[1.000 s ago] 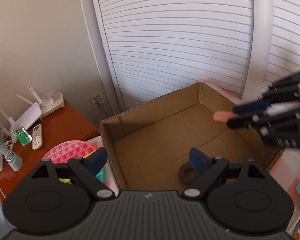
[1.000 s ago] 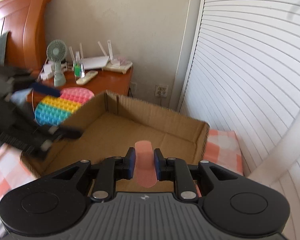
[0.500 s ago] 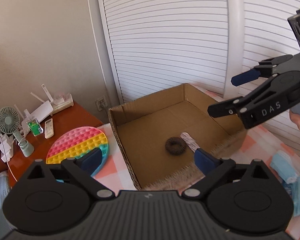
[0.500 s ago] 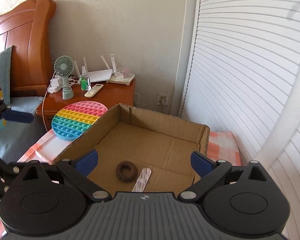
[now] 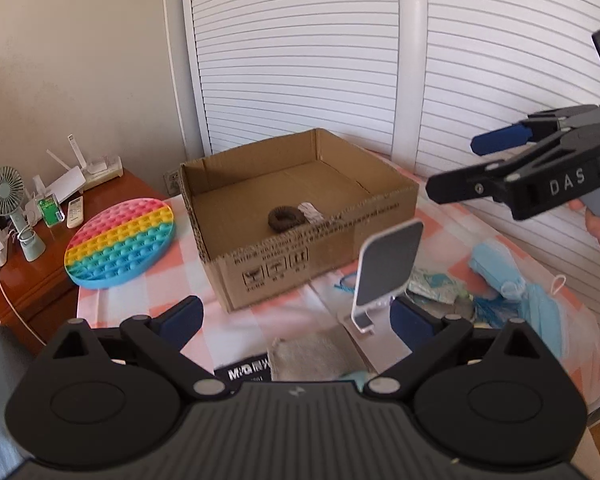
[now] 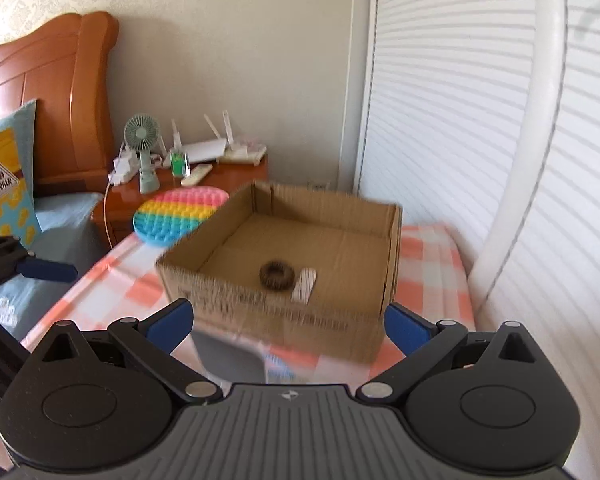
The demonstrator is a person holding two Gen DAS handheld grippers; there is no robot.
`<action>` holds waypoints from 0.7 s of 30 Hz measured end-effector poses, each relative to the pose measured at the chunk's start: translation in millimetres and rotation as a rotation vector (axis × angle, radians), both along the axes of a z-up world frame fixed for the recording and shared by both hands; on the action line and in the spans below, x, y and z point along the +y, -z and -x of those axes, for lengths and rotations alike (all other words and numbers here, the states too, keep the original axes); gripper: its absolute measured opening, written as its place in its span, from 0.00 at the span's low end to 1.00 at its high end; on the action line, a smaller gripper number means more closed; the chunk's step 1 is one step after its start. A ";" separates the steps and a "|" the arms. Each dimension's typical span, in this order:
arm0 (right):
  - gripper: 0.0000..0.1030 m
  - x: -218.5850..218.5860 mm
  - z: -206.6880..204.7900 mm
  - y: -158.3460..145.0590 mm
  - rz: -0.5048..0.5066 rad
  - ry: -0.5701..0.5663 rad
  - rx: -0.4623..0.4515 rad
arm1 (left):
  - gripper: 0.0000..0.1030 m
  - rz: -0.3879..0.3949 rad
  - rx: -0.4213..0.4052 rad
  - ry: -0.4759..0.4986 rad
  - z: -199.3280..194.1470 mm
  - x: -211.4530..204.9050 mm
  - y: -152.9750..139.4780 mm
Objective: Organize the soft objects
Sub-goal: 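Move the left tool to the blue round toy while the right tool approaches the grey pouch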
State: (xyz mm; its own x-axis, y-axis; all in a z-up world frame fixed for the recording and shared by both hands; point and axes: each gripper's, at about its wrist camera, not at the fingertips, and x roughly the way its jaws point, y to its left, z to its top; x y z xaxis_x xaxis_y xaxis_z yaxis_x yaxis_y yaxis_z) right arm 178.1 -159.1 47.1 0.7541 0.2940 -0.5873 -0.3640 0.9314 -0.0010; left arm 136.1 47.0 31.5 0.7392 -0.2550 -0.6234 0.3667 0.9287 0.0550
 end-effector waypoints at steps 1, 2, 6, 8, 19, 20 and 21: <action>1.00 0.4 4.8 5.4 0.003 0.009 0.009 | 0.97 -0.005 -0.003 -0.002 4.5 -0.9 2.9; 1.00 0.8 9.1 10.7 0.003 0.015 0.020 | 0.97 -0.010 -0.004 -0.001 8.4 -2.6 5.6; 1.00 2.2 28.2 31.5 -0.004 0.051 0.048 | 0.97 -0.001 0.015 0.013 21.7 -8.6 15.7; 1.00 4.5 35.4 40.3 0.008 0.070 0.058 | 0.97 0.004 0.032 0.022 25.8 -11.2 21.2; 1.00 12.3 46.7 72.6 0.056 0.080 0.117 | 0.97 -0.021 0.072 0.081 28.5 -22.8 46.2; 1.00 12.6 46.5 73.5 0.057 0.077 0.118 | 0.97 -0.024 0.073 0.088 28.5 -23.6 47.7; 1.00 12.7 46.1 74.3 0.054 0.073 0.121 | 0.97 -0.027 0.078 0.095 28.1 -24.3 49.1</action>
